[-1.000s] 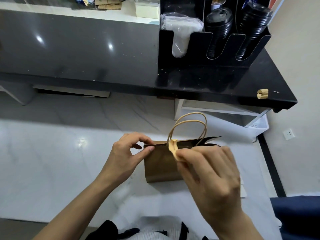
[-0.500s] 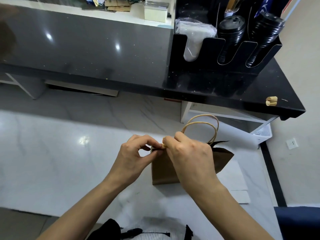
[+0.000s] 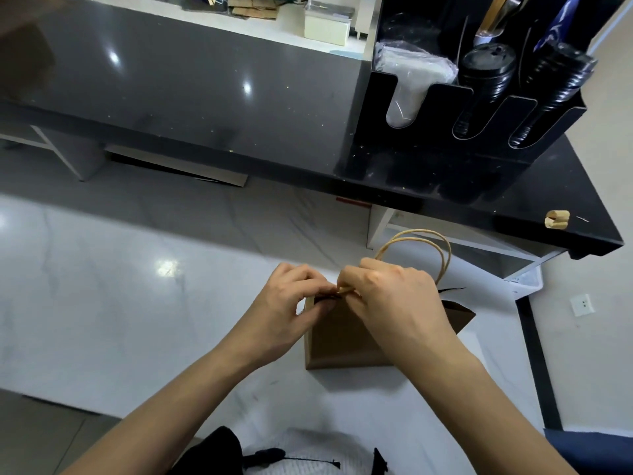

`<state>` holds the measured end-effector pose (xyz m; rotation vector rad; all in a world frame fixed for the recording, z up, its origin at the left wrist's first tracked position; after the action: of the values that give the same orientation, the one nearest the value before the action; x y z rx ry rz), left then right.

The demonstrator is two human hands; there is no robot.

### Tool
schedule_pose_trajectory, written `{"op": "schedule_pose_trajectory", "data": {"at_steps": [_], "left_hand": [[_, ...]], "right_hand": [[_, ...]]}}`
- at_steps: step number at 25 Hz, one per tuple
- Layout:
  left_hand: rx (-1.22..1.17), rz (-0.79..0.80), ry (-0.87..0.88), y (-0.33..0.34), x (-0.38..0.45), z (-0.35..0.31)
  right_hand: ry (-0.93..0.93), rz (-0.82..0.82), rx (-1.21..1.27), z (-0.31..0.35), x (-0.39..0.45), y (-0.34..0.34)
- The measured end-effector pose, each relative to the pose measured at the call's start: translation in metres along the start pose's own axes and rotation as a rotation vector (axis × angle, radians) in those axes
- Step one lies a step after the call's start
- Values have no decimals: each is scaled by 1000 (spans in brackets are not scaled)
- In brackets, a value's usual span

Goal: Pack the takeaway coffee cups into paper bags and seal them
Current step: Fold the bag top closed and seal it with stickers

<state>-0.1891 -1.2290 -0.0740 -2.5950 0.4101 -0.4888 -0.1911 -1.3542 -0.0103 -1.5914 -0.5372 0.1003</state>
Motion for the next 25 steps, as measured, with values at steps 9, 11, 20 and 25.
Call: {"op": "schedule_pose_trajectory", "data": {"at_steps": [9, 11, 20, 25], "left_hand": [[103, -2, 36, 3, 1, -10], [110, -5, 38, 3, 2, -11], [133, -16, -26, 0, 4, -7], [151, -3, -44, 1, 4, -7]], "right_hand": [[57, 33, 102, -2, -9, -3], [65, 16, 89, -1, -14, -4], [63, -201, -19, 18, -57, -8], [53, -231, 42, 19, -65, 10]]}}
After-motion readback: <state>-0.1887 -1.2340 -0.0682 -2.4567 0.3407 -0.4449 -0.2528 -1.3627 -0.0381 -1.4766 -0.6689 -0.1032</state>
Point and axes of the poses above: each hand's wrist, its own x-axis towards the middle knuckle, its own y-axis out of the palm, z = x × y, the point moved 8 cm from there along x, towards the middle knuckle, and after that the axes turned 9 degrees about -x, right-handed, at the moved point
